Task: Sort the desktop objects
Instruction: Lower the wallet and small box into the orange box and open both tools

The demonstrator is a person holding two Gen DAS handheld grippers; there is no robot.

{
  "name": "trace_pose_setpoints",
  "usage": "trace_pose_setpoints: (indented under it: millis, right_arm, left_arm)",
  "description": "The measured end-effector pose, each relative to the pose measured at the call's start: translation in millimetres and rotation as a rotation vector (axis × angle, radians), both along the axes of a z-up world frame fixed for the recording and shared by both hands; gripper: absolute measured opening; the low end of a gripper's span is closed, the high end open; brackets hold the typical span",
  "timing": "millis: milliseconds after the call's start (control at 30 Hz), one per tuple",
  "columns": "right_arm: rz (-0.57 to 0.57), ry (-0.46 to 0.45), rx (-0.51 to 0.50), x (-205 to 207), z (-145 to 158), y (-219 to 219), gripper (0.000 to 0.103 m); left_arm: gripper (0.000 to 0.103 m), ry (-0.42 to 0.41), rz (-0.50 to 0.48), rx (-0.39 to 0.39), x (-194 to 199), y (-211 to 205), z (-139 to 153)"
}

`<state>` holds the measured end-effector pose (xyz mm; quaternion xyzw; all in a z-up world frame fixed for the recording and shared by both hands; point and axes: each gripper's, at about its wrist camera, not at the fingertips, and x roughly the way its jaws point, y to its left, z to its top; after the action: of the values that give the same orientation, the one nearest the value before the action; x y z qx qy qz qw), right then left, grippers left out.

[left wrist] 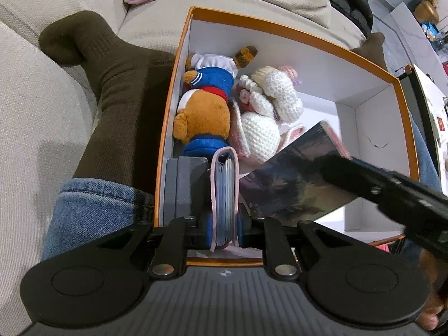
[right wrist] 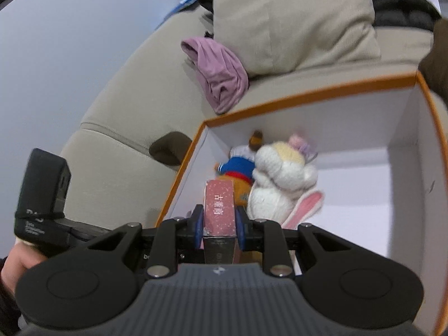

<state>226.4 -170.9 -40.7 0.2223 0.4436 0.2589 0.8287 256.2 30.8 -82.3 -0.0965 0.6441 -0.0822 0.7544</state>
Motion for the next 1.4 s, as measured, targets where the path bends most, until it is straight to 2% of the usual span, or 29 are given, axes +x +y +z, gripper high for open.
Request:
trace_pose_setpoints:
  millis: [300, 400, 467, 767, 867, 967, 1100, 1200, 1267, 1400]
  right_arm:
    - [0.006, -0.043, -0.088, -10, 8, 19, 0.026]
    - [0.058, 0.052, -0.028, -10, 6, 19, 0.029]
    - [0.066, 0.107, -0.021, -7, -1, 21, 0.029]
    - [0.025, 0.112, -0.040, -5, -14, 27, 0.029]
    - [0.043, 0.139, 0.025, -4, -16, 21, 0.030]
    - [0.055, 0.102, 0.018, -4, -7, 17, 0.032]
    - [0.062, 0.064, -0.082, 8, 3, 2, 0.033]
    - [0.026, 0.122, -0.182, 26, -9, -11, 0.032]
    - [-0.004, 0.173, -0.240, 35, -21, -18, 0.023]
    - [0.057, 0.221, -0.346, 38, -42, -8, 0.017]
  left_arm:
    - [0.018, -0.002, 0.000, 0.005, 1, 0, 0]
    - [0.018, -0.006, -0.003, 0.003, 0, 0, 1]
    - [0.018, -0.010, -0.005, 0.003, -1, 0, 1]
    - [0.018, -0.009, -0.008, 0.004, -1, 0, 2]
    - [0.020, -0.008, -0.023, 0.008, -1, -2, 2]
    - [0.020, -0.015, -0.041, 0.013, -2, -4, 5]
    - [0.020, -0.036, -0.079, 0.020, -7, -4, 13]
    - [0.021, -0.062, -0.081, 0.009, -11, -1, 22]
    - [0.021, -0.085, -0.076, -0.011, -15, 2, 29]
    - [0.021, -0.192, -0.075, 0.001, -26, 4, 49]
